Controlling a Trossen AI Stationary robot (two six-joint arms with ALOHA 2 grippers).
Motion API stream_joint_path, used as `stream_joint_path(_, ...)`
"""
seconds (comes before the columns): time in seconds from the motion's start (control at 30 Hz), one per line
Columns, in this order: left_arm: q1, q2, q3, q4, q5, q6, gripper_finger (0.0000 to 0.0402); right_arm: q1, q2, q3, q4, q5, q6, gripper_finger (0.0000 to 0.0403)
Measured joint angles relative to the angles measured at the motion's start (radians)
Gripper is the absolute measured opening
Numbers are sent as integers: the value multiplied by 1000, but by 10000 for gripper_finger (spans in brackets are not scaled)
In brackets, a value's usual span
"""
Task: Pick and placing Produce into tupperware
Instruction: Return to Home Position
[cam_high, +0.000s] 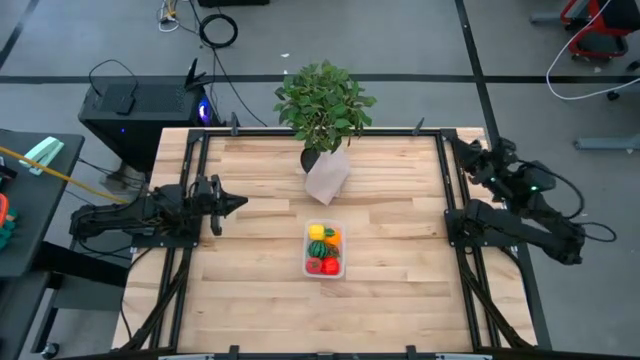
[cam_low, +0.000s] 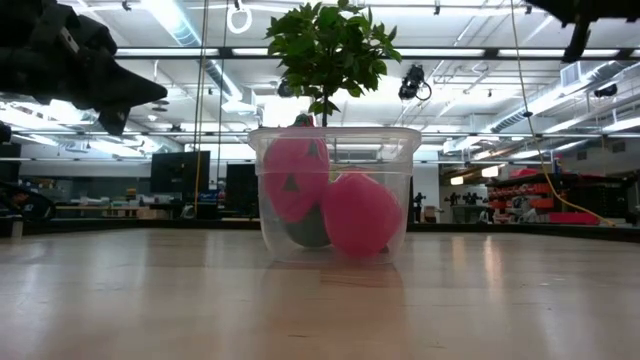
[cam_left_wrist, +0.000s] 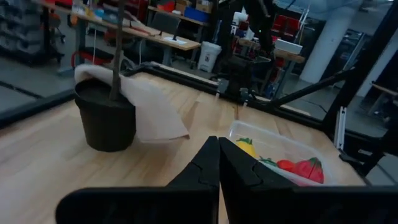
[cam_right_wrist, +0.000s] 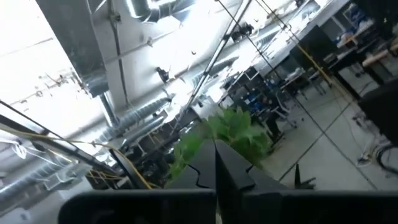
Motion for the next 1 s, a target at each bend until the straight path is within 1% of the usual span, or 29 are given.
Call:
stream_joint_path(0.13,0,0,1,-36,0,-39,12,0,-3,-89,57,-5,33,0)
stream_joint_path(0.27,1,0,3,-82,0,-68,5,0,-3,-193,164,-7,64,0)
stream_joint_path(0.5,1,0,3,-84,0,-83,12,0,-4,-380,394,-7,167,0)
stream_joint_path(0.57,1,0,3,-84,0,-82,11,0,-4,-410,423,-8,189,0)
stream_joint_path(0.7,1,0,3,-84,0,-82,4,0,-4,-422,383,12,194,0)
stream_joint_path(0.8,1,0,3,-84,0,-81,9,0,-4,-422,356,25,166,0)
stream_joint_path(0.9,1,0,3,-84,-1,-68,14,0,-4,-421,262,-4,115,0)
stream_joint_path(1.0,1,0,3,-84,-1,-64,8,1,-3,-421,147,-34,60,0)
